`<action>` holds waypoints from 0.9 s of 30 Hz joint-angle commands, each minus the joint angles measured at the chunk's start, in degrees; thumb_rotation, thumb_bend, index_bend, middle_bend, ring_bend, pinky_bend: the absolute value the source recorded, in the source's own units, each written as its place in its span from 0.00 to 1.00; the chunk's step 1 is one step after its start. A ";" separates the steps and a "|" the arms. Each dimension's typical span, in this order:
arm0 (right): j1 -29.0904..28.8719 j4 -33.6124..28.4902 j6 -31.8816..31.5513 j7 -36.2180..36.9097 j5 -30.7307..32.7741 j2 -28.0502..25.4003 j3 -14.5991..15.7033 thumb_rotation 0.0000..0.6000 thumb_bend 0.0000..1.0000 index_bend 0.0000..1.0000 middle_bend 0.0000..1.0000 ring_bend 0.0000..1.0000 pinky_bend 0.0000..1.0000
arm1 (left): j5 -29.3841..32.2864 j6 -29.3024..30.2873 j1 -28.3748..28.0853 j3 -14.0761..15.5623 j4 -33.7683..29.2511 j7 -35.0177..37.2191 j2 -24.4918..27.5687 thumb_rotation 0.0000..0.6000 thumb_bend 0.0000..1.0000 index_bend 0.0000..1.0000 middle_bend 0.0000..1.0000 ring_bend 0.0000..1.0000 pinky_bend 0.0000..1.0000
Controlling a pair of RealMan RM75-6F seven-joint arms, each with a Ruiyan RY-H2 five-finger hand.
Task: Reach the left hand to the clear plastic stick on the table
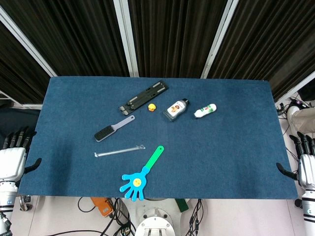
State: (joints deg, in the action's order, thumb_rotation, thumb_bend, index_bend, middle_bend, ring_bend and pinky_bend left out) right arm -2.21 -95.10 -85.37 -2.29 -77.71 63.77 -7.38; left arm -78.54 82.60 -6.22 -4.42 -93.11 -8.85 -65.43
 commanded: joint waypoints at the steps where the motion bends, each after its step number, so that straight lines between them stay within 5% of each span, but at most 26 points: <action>1: -0.01 -0.06 0.04 -0.08 0.01 -0.03 0.02 1.00 0.29 0.20 0.11 0.09 0.05 | 0.14 -0.11 0.01 0.02 -0.03 -0.08 0.02 1.00 0.21 0.13 0.02 0.00 0.04; 18: -0.11 -0.38 0.34 -0.46 -0.08 -0.03 0.17 1.00 0.29 0.20 0.11 0.09 0.05 | 0.86 -1.98 -0.42 0.93 -4.52 -2.72 -0.08 1.00 0.21 0.13 0.02 0.00 0.04; 27: -0.20 -0.40 0.81 -0.06 0.18 -0.19 0.17 1.00 0.29 0.20 0.11 0.09 0.05 | -1.48 -11.13 -6.98 2.17 -13.86 -12.68 -1.47 1.00 0.21 0.13 0.02 0.00 0.04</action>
State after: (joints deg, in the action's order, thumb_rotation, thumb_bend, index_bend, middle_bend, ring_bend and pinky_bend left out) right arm -2.41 -95.49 -84.57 -2.36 -77.55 63.59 -7.21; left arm -79.75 73.53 -11.23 -2.26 -104.83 -18.84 -66.06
